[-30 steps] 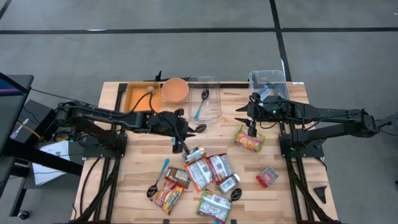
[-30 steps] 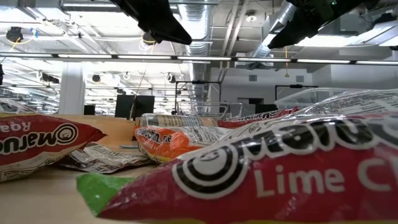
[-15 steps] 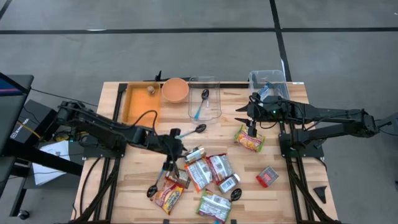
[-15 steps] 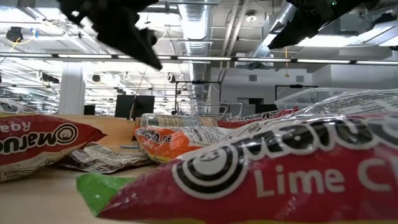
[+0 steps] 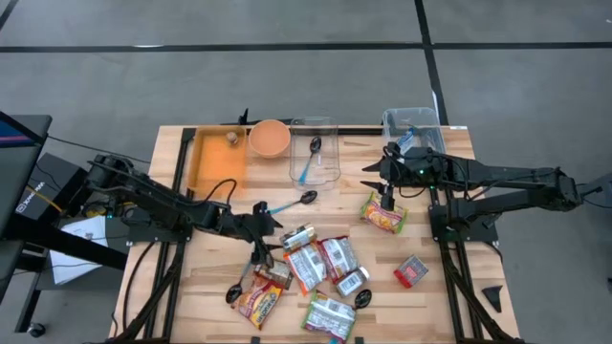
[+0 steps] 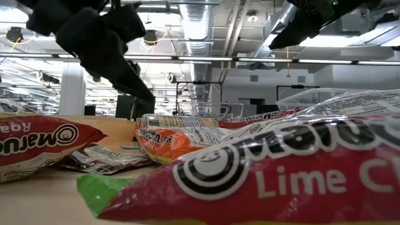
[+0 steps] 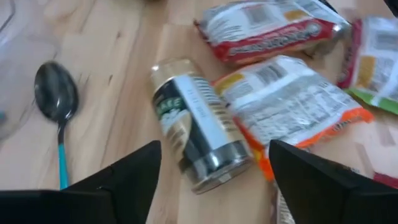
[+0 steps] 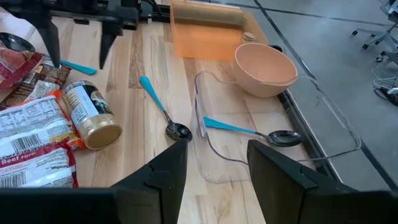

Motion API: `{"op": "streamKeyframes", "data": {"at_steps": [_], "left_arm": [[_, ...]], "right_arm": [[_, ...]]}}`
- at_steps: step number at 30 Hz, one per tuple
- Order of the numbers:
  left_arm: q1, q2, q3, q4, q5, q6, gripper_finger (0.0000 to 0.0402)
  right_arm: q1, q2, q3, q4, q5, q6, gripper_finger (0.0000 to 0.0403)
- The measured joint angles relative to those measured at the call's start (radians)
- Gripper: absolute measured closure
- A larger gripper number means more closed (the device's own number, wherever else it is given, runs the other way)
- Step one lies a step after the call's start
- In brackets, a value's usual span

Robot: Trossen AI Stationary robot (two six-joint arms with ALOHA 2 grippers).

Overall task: Pick & Place Food Item
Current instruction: Put the gold seasoning bottle into the orange bin

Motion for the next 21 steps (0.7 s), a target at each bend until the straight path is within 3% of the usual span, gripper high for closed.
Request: {"op": "streamKeyframes", "data": {"at_steps": [15, 21], "left_arm": [[0.034, 0.138, -0.043, 0.327, 0.027, -0.043, 0.0068], [0.081, 0.246, 0.089, 0.297, 0.055, -0.003, 0.0068]], "right_arm": [[0.000, 0.000, 0.000, 0.003, 0.000, 0.000, 0.0239], [0.000, 0.000, 0.000, 0.002, 0.000, 0.000, 0.0239]]}}
